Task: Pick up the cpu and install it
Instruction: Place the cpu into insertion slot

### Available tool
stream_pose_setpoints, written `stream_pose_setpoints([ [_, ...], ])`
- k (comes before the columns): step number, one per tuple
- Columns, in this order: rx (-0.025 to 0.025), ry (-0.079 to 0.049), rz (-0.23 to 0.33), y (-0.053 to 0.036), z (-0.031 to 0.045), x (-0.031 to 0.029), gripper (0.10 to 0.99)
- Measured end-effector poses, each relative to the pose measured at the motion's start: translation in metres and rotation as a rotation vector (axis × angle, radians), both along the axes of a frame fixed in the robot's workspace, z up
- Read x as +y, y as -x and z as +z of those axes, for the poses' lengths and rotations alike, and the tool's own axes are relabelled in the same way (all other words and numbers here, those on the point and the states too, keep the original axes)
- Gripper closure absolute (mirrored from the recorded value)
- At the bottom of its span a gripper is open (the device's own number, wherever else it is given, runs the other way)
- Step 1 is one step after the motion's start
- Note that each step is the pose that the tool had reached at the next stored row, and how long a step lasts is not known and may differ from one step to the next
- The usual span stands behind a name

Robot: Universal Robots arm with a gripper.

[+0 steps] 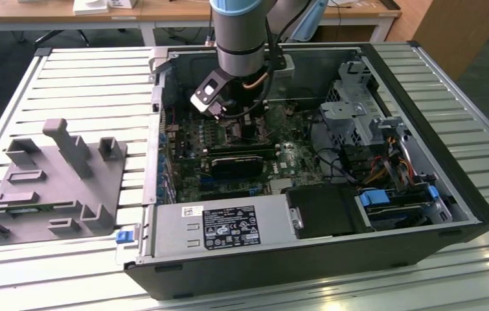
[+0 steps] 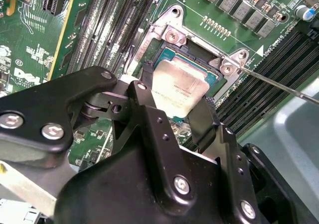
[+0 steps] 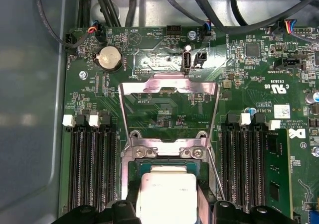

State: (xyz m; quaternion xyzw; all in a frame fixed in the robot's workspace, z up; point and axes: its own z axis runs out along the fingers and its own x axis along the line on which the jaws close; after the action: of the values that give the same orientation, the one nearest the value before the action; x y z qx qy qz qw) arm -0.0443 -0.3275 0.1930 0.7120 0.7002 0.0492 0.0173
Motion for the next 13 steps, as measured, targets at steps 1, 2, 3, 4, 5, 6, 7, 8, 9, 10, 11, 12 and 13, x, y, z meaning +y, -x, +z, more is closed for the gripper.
stream_pose_setpoints([
  [1, -0.0001, 0.0, 0.0, 0.0, -0.0003, 0.0, 0.537],
  [2, -0.0001, 0.0, 0.0, 0.0, -0.0003, 0.0, 0.475],
  [3, -0.0001, 0.0, 0.0, 0.0, -0.0004, 0.0, 0.475],
  [4, 0.0, 0.0, 0.0, 0.0, -0.0004, 0.0, 0.475],
  [5, 0.0, 0.0, 0.0, 0.0, -0.0004, 0.0, 0.475],
  [6, 0.0, 0.0, 0.0, 0.0, 0.0, 0.0, 0.475],
  [7, -0.0001, 0.0, 0.0, 0.0, 0.0007, 0.0, 0.475],
  [8, -0.0001, 0.0, 0.0, 0.0, 0.0015, 0.0, 0.475],
  [9, 0.0001, 0.0, 0.0, 0.0, 0.0028, 0.0, 0.475],
  [10, 0.0006, 0.0, 0.0, 0.0001, 0.0045, 0.0, 0.475],
  [11, 0.0009, 0.0, 0.0, 0.0001, 0.0066, 0.0, 0.475],
  [12, 0.0012, 0.0, 0.0, 0.0, 0.0085, 0.0, 0.475],
  [13, 0.0017, 0.0, 0.0, 0.0, 0.0103, 0.0, 0.475],
])
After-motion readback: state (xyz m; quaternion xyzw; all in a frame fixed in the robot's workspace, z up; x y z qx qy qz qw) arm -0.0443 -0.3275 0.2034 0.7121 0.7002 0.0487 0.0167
